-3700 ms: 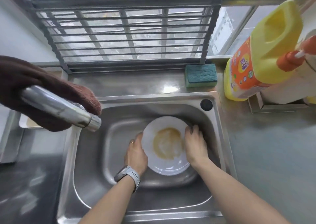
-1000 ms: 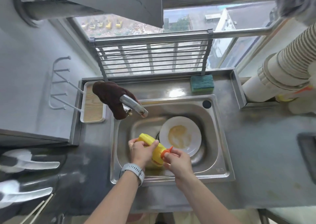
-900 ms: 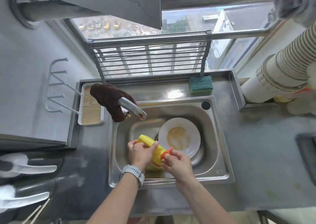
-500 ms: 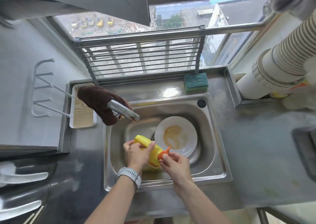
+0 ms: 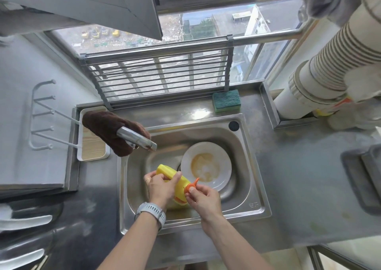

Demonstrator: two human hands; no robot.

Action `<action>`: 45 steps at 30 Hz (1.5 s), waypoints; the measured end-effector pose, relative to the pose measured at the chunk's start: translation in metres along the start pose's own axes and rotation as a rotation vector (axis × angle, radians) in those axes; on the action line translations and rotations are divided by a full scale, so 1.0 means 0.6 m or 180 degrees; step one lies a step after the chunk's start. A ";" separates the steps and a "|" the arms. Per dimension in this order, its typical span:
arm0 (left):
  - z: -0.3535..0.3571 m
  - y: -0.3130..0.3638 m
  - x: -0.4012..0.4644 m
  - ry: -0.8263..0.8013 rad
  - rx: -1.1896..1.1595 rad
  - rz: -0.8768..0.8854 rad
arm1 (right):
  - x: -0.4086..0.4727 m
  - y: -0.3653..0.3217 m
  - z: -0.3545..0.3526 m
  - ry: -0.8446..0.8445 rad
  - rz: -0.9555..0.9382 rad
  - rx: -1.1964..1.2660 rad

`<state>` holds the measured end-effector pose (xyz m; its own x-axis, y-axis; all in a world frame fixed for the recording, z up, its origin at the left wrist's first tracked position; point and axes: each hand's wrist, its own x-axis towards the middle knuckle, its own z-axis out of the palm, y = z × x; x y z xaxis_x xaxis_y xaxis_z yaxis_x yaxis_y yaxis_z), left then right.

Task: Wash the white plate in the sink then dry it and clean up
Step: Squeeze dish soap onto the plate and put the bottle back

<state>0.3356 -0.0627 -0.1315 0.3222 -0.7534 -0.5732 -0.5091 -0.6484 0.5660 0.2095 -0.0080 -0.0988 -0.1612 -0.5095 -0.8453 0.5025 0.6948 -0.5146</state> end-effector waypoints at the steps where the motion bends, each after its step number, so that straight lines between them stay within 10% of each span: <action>1: -0.002 0.000 -0.003 0.0001 0.0001 0.0002 | -0.005 -0.001 -0.002 -0.0096 0.0023 0.0018; 21: -0.119 0.105 -0.217 0.0317 -0.0308 0.0767 | -0.237 -0.141 -0.087 -0.1161 -0.0563 -0.1221; 45: 0.366 0.474 -0.404 -0.1395 -0.0710 0.1312 | -0.091 -0.556 -0.536 0.0956 -0.1610 -0.1064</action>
<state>-0.0624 -0.0405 0.0384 -0.2447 -0.8616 -0.4447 -0.3280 -0.3580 0.8742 -0.2226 -0.0488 0.0729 -0.5607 -0.6838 -0.4670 0.0210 0.5520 -0.8336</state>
